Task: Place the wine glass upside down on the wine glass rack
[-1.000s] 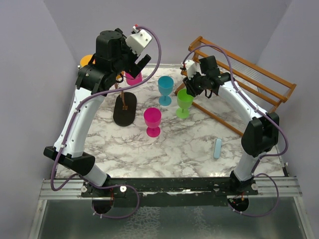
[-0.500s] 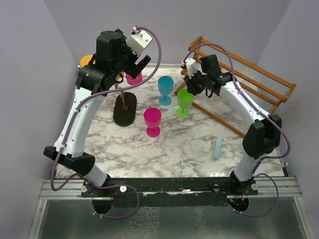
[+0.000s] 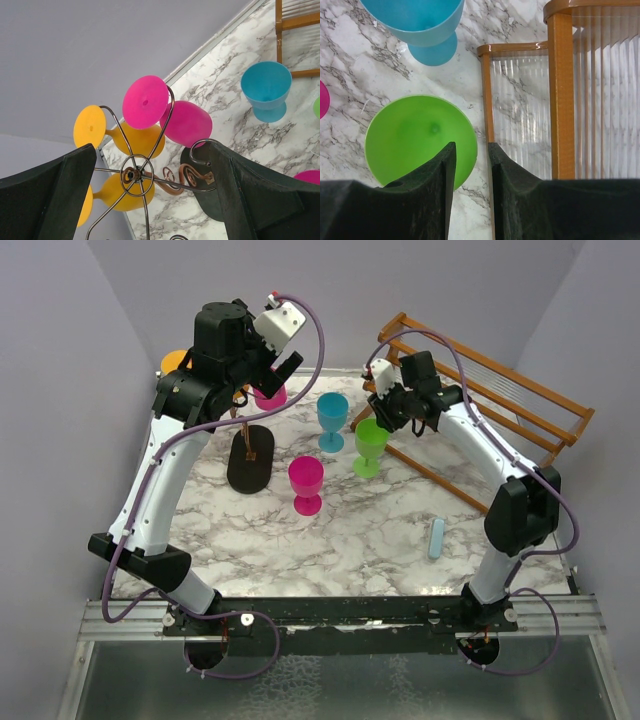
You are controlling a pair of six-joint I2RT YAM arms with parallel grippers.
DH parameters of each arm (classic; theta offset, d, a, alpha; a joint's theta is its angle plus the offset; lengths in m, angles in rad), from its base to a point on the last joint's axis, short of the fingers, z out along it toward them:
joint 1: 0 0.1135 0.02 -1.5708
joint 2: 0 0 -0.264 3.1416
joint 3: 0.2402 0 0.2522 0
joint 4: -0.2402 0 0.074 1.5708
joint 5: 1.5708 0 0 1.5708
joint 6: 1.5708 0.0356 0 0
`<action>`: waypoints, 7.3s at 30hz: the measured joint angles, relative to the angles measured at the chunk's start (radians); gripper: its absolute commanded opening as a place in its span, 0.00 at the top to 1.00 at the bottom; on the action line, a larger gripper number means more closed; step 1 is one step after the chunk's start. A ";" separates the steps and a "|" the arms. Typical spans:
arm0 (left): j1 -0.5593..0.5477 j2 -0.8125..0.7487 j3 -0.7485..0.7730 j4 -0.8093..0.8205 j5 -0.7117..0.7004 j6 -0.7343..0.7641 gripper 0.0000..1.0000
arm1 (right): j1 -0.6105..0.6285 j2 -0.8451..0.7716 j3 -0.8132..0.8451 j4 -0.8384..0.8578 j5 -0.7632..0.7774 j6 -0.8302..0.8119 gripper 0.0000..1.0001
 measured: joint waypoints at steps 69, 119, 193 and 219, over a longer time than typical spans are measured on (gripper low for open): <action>0.168 -0.036 -0.203 0.324 0.599 -0.784 0.28 | 0.000 -0.303 0.336 0.056 -0.396 0.183 0.99; 0.209 0.015 -0.445 0.666 1.028 -1.259 1.00 | 0.002 -0.305 0.336 0.076 -0.420 0.225 0.81; 0.216 -0.312 -0.167 -0.481 -0.123 0.597 1.00 | -0.060 -0.497 0.156 0.075 -0.344 0.101 0.17; 0.193 -0.220 -0.215 -0.270 -0.097 0.699 1.00 | -0.079 -0.497 0.134 0.075 -0.352 0.097 0.17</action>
